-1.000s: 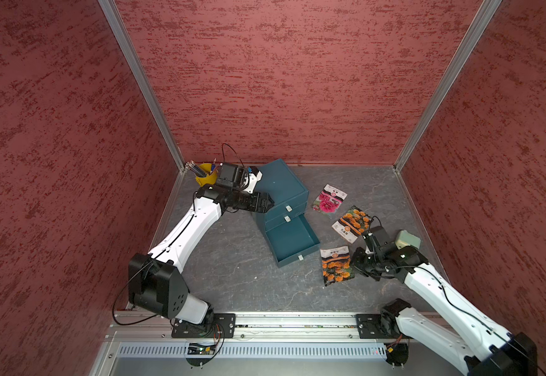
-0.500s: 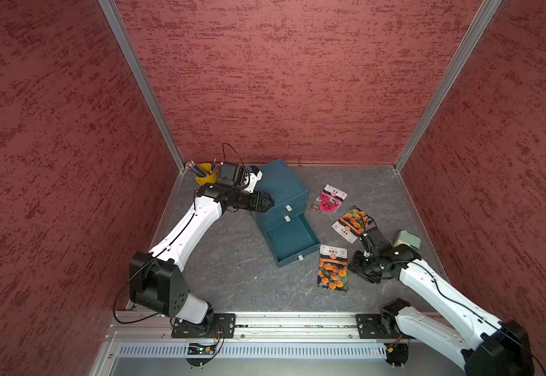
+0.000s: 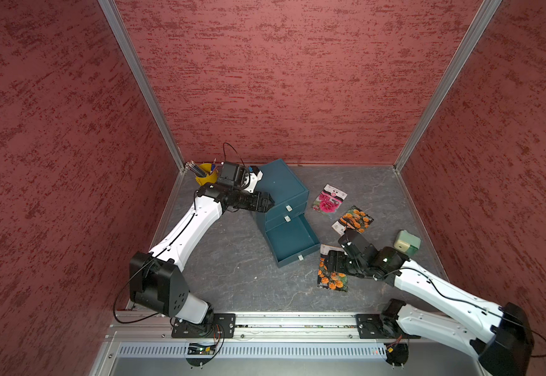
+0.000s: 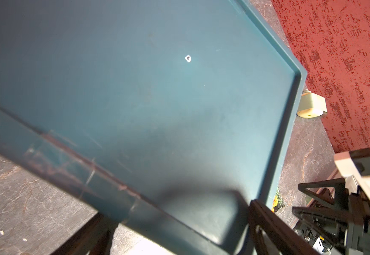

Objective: Take the seed bags out of the drawer
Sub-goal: Close the drawer in the storage box.

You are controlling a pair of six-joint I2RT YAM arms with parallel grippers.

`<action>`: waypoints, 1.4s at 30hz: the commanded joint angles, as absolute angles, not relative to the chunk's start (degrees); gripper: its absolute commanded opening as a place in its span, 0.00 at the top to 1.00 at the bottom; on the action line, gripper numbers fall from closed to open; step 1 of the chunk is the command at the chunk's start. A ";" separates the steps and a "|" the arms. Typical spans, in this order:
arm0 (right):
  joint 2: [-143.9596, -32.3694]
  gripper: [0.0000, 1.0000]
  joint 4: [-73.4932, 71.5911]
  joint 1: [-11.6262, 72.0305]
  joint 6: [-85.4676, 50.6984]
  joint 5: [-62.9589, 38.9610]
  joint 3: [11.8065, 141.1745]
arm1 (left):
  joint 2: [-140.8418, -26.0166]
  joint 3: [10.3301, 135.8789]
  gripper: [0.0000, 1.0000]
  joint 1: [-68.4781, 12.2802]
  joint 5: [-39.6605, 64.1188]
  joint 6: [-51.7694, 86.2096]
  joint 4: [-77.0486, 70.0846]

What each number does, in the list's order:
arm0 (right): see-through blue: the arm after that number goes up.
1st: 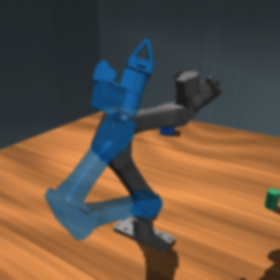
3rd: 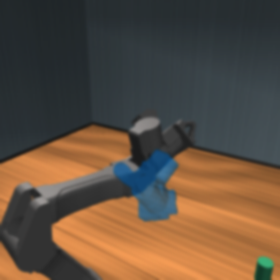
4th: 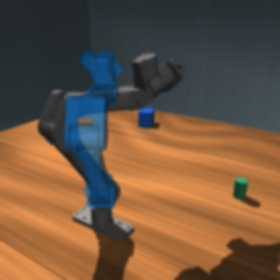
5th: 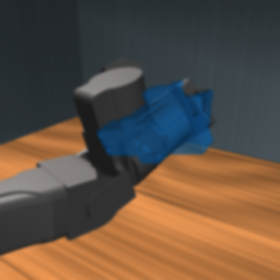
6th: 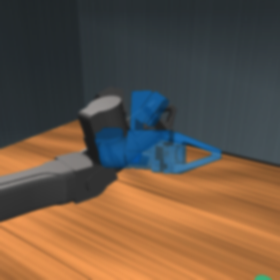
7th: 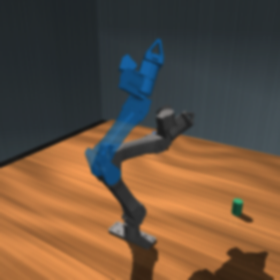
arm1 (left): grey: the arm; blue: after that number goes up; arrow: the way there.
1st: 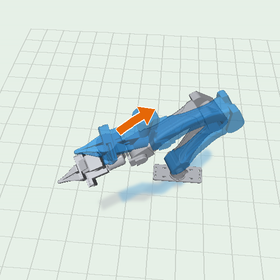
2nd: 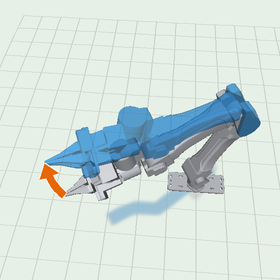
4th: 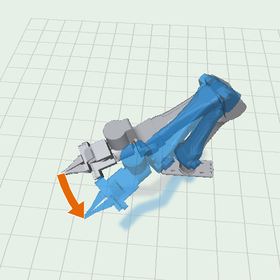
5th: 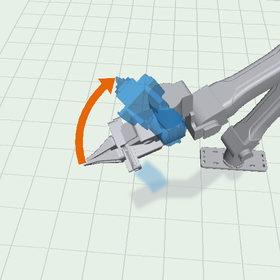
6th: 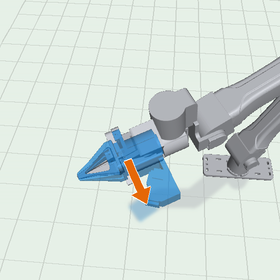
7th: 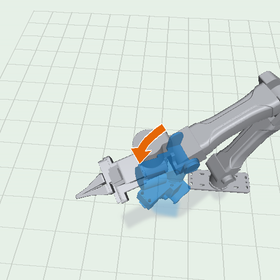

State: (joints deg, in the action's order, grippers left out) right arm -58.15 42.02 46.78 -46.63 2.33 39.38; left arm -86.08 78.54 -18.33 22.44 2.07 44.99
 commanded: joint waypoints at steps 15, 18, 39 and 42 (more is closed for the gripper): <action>-74.40 0.06 6.87 59.41 -37.65 16.01 35.27 | -88.74 77.98 0.06 -19.94 21.72 -2.48 50.89; -77.18 0.06 3.18 59.41 -36.30 16.61 35.07 | -88.86 77.81 0.06 -19.95 21.59 -2.83 51.06; -86.72 0.06 -11.30 56.64 -28.02 18.97 39.39 | -88.64 77.53 0.07 -19.95 21.24 -4.73 52.40; -87.96 0.06 -12.05 55.66 -27.10 18.46 40.68 | -88.46 77.48 0.07 -19.89 21.36 -4.70 52.47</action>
